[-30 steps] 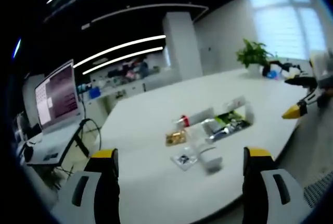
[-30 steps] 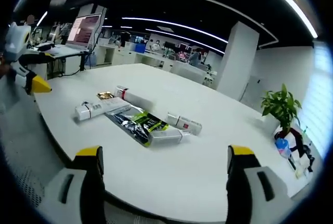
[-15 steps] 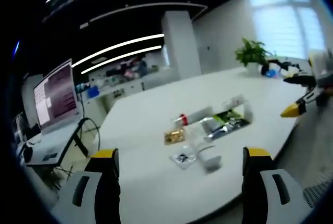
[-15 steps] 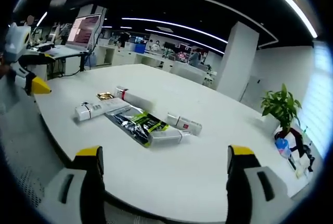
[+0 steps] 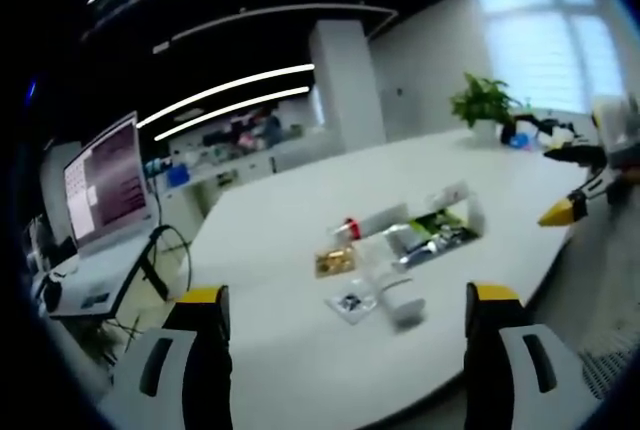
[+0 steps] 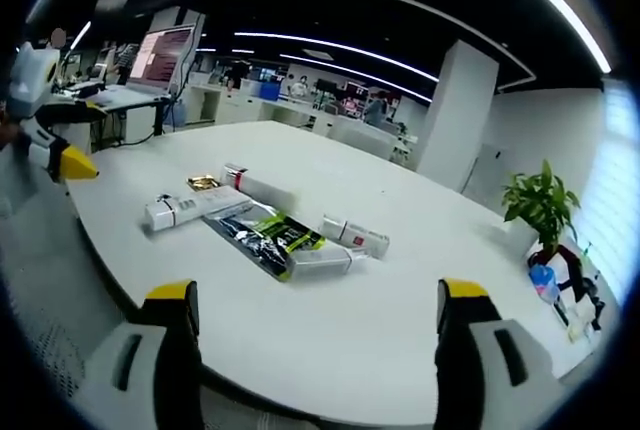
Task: Arrange the skincare products in the storage area until every visible bottle or jar stands upright without overlapping.
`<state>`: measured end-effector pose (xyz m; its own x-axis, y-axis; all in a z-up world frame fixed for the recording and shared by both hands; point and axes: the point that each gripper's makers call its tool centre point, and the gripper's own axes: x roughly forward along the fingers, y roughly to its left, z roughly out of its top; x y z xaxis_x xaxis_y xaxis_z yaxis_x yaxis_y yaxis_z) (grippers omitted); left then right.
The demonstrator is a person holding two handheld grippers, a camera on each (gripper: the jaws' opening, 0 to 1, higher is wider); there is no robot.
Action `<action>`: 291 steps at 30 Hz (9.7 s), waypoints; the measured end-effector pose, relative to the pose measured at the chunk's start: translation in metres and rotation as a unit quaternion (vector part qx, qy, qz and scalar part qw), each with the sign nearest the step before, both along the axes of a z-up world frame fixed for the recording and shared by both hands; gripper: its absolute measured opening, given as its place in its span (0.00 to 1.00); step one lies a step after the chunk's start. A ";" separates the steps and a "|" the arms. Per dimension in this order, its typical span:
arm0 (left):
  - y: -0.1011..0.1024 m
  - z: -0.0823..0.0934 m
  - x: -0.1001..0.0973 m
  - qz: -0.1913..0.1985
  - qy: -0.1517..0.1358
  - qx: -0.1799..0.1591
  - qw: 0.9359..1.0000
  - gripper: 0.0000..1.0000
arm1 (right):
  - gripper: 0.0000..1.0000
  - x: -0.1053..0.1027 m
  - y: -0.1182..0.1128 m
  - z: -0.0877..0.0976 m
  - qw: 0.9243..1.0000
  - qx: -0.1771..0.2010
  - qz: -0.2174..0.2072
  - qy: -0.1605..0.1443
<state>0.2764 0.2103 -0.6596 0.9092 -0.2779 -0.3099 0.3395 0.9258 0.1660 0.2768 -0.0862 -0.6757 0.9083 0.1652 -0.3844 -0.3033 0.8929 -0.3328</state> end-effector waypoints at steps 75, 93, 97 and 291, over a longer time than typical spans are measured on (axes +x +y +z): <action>0.010 -0.004 0.004 0.024 0.010 0.029 0.999 0.89 | 0.92 0.119 0.094 -0.016 0.910 -0.123 0.374 0.132; 0.003 -0.006 -0.002 -0.004 0.007 0.012 1.000 0.92 | 0.85 0.134 0.122 -0.008 0.916 -0.039 0.367 0.156; 0.002 -0.001 -0.001 -0.005 -0.004 0.004 1.000 0.90 | 0.87 0.141 0.105 -0.002 0.891 -0.188 0.377 0.167; -0.282 -0.006 0.067 -0.345 0.314 -0.362 0.807 0.31 | 0.28 0.029 0.048 -0.020 0.810 0.415 0.281 0.306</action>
